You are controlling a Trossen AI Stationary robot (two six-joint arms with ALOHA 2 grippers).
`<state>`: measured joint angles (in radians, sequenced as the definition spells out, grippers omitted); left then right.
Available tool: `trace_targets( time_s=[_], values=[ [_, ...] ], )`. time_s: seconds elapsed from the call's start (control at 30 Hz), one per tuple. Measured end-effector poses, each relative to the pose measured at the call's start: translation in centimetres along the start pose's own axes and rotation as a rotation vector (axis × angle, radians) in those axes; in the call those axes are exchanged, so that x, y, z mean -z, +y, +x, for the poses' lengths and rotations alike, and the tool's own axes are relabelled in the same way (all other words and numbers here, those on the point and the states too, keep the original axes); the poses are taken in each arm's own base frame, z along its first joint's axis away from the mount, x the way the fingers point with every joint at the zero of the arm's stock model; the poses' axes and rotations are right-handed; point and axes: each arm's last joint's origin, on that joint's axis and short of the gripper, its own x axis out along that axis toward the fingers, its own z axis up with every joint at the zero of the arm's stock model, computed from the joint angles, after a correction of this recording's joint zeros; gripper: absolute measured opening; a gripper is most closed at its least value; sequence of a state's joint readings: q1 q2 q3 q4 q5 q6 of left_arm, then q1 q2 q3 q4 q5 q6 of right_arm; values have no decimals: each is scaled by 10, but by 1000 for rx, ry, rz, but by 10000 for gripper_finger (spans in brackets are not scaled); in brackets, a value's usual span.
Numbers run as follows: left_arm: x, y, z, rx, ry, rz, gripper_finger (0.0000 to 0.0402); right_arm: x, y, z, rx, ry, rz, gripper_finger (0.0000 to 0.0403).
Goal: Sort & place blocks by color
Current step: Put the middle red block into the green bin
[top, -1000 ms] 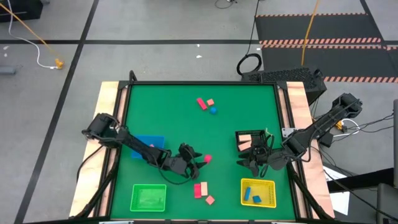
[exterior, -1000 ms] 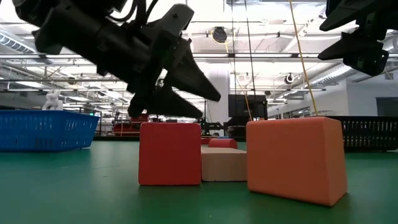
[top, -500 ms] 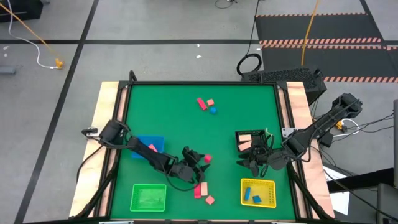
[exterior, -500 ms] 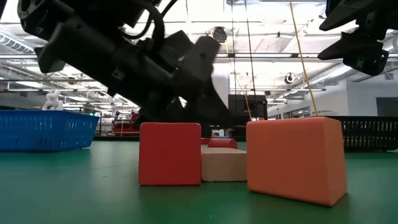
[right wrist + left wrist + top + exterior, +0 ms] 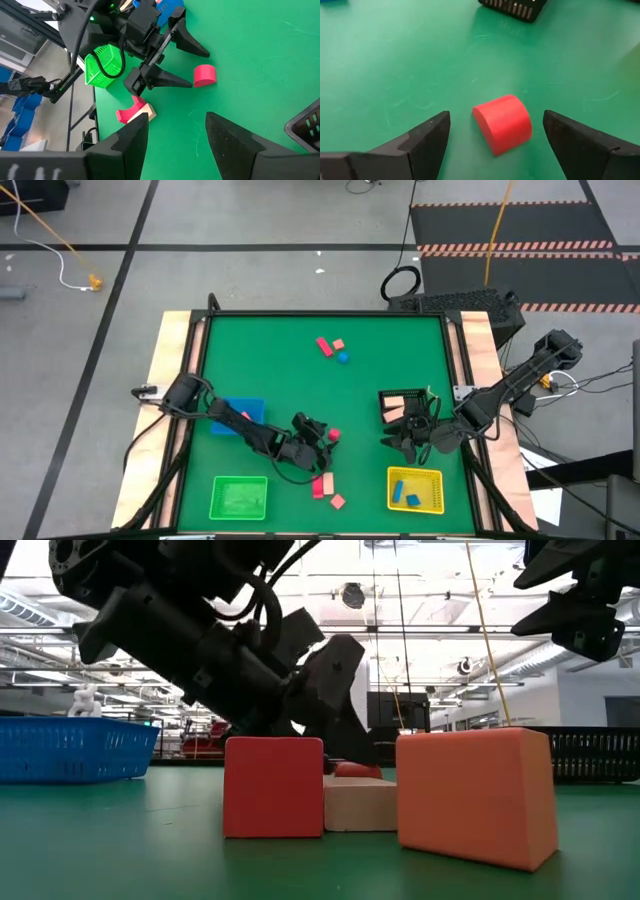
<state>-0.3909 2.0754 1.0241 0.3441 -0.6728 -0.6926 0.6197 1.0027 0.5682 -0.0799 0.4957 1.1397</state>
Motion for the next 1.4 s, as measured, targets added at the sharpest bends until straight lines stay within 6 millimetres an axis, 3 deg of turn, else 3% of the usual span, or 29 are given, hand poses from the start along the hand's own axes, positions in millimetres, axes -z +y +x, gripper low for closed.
trace_targets(
  time_s=[0.37, 0.63, 0.87, 1.1, 1.4],
  values=[
    [8, 6, 13, -26, -12, 0, 267, 0, 0, 0, 0, 0, 0, 187],
    [6, 10, 16, -47, -6, 80, 137, 0, 0, 0, 0, 0, 0, 187],
    [-1, 0, 9, 94, 1, 183, 133, 0, 0, 0, -1, 0, 0, 187],
    [-25, -15, -22, 202, -22, 287, 133, 0, 0, 0, 0, 0, 0, 187],
    [-49, -23, -109, 261, 114, 351, 133, 0, 0, 0, 0, 0, 0, 187]
  ],
)
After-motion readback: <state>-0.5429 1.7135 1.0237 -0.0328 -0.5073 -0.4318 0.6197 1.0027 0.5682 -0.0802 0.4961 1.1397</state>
